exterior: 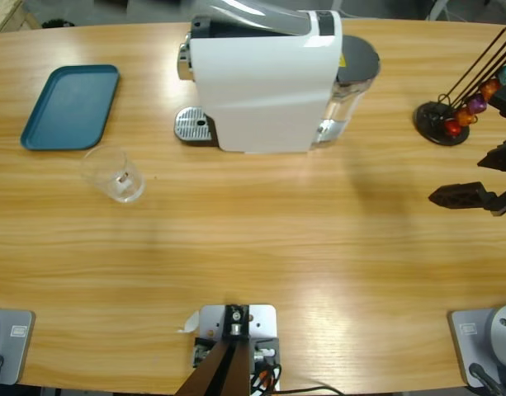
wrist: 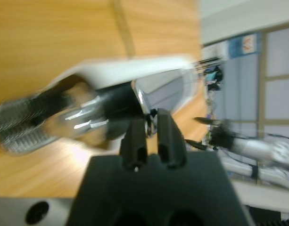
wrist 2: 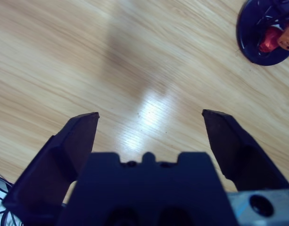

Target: Pour coffee

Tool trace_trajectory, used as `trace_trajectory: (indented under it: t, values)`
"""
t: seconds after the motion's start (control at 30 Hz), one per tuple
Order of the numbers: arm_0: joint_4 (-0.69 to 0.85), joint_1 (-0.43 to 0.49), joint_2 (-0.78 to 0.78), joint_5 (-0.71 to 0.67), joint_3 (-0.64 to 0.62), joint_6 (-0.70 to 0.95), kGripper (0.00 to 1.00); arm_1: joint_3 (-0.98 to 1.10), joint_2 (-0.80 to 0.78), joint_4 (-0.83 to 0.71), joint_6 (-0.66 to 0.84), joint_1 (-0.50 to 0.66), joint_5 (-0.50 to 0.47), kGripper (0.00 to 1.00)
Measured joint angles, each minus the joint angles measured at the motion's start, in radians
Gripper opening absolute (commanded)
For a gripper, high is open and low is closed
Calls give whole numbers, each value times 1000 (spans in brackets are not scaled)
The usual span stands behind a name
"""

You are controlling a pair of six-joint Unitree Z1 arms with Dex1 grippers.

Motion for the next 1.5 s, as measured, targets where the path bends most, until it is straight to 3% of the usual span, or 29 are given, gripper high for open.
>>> trace_trajectory:
  t: [0.2,0.23,0.3,0.33,0.4,0.5,0.6,0.7,0.83,0.97,1.07,1.2,1.5]
  values:
    - [57,-66,-4,-20,-125,12,0,-1,0,1,0,0,0,1000]
    - [60,-69,-4,-20,-131,13,67,-1,0,1,0,0,0,1000]
    - [60,-77,-4,-28,-144,21,734,-1,0,1,0,0,0,1000]
    - [60,-83,-4,-35,-154,30,873,-1,0,1,0,0,0,1000]
    - [56,-99,-4,-48,-182,58,976,-1,0,1,0,0,0,1000]
    - [42,-128,-4,-39,-189,213,988,-1,0,1,0,0,0,1000]
    - [42,-181,-44,129,-145,432,990,-1,-11,1,15,-5,-13,1000]
    - [52,-231,-130,311,-43,727,991,-2,-56,-16,23,-59,-44,1000]
    - [143,-245,-268,461,123,925,1000,-1,-121,-94,25,-160,-96,1000]
    - [176,-247,-412,567,312,987,1000,67,-189,-236,39,-244,-157,990]
    - [186,-246,-508,639,448,1017,1000,154,-247,-373,43,-316,-171,890]
    - [188,-209,-617,707,582,1025,1000,223,-260,-507,44,-354,-185,838]
    - [189,-149,-689,718,640,1014,1000,294,-140,-745,44,-392,-191,808]
